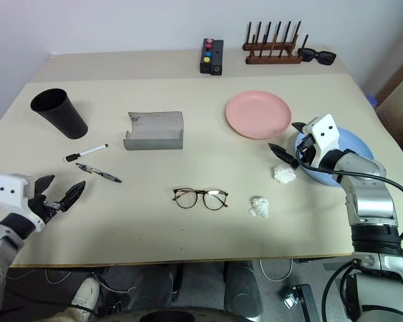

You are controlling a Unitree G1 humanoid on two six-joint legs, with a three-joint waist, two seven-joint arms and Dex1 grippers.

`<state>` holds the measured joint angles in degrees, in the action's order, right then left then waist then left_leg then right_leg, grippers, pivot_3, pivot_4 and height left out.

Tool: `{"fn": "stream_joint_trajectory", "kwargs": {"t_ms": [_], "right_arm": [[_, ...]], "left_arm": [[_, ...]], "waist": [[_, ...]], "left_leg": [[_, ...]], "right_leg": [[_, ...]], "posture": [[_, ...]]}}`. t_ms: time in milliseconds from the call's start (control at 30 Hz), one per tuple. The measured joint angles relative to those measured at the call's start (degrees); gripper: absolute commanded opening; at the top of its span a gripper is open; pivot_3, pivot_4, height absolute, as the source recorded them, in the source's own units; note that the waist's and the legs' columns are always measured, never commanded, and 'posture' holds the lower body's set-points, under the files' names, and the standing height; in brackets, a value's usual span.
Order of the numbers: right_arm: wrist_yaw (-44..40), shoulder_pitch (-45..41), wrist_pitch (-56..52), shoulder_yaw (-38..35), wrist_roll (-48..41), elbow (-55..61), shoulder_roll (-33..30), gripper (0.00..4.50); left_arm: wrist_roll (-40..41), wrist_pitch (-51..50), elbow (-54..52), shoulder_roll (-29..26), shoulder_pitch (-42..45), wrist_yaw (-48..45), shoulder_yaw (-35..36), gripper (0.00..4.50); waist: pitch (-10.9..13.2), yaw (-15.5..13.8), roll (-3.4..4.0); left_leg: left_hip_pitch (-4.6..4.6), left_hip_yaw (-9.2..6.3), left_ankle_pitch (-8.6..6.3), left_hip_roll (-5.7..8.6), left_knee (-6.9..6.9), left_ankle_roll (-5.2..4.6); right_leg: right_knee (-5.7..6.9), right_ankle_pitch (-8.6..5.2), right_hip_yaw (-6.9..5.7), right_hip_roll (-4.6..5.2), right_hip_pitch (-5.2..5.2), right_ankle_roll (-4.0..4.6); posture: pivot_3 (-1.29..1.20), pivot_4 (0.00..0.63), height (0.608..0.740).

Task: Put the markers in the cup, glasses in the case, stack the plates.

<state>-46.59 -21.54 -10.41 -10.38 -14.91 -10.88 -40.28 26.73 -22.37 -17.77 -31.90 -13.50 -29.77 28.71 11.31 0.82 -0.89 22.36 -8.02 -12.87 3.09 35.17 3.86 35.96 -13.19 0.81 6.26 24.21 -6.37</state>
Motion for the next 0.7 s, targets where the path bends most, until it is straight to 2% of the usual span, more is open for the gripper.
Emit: {"fn": "stream_joint_trajectory", "kwargs": {"t_ms": [700], "right_arm": [[-0.2,0.5,4.0,0.3,0.1,-2.9,1.8,4.50]], "left_arm": [[-0.3,-0.9,0.7,-0.4,4.6,-0.1,-2.6,4.34]], "waist": [[0.0,0.0,0.00]], "left_leg": [[-0.01,0.03,0.00,0.00,0.01,-0.01]], "right_leg": [[0.01,0.01,0.01,0.00,0.00,-0.01]], "posture": [[0.00,0.150,0.739]]}}
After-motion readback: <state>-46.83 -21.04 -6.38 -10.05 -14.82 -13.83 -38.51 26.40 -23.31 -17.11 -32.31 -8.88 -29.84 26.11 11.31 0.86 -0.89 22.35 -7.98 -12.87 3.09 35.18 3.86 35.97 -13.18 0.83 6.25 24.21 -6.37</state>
